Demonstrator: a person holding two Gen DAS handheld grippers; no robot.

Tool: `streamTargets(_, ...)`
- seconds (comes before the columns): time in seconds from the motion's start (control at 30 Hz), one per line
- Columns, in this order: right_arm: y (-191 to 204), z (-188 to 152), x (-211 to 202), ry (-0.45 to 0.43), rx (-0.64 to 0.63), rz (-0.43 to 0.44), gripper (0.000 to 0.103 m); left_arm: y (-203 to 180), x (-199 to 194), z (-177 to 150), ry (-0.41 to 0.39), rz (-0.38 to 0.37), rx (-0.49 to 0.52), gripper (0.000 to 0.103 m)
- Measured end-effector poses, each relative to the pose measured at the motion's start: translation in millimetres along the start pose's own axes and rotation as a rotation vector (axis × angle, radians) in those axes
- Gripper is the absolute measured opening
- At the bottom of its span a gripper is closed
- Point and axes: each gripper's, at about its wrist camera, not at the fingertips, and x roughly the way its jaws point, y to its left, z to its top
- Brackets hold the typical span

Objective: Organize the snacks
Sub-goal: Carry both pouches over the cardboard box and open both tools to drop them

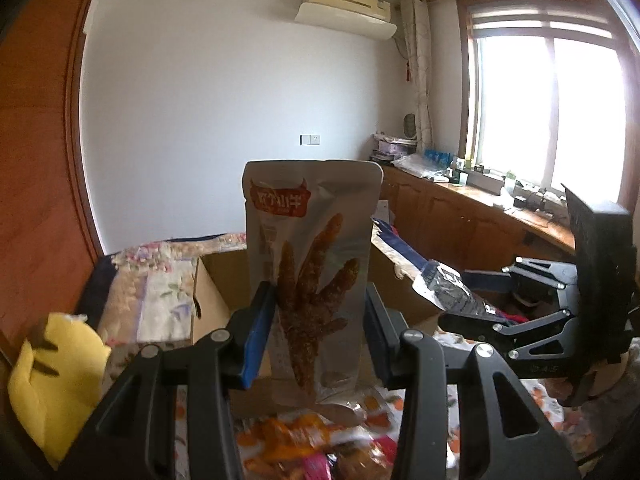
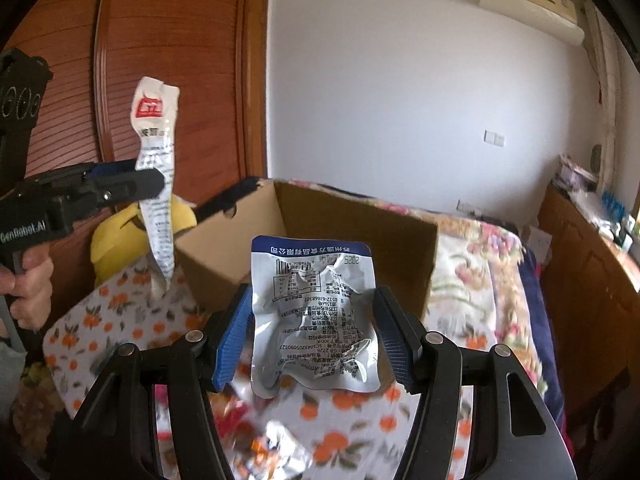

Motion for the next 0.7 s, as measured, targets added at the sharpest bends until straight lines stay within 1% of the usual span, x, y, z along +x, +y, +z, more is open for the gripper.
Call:
streamTargets(0.17,-5.9,21.2,34.1,-0.008,0.004,0.014,0.062,8.8,29.9,9.3,0.007,0.003,0.022,0.042)
streamTargets(0.3,-10.5,26.0,67.2,0.013,0.009,0.02,0.062,18.5,56.1,13.1,0.017,0.002,0.018,0.042)
streamTargets(0.4,-12.4,21.0,87.6,0.036,0.011,0.02,0.062,25.2,75.9,9.8,0.047,-0.001,0.015,0.043)
streamTargets(0.53,-14.4,9.9,109.7,0.071,0.01,0.022,0.062,30.7,97.3,-2.7,0.099,0.005,0.008,0.043)
streamTargets(0.7,-17.1,-0.6,126.2,0.097,0.027,0.035,0.062,25.7,109.9,-16.1,0.151,0.009,0.001,0.043)
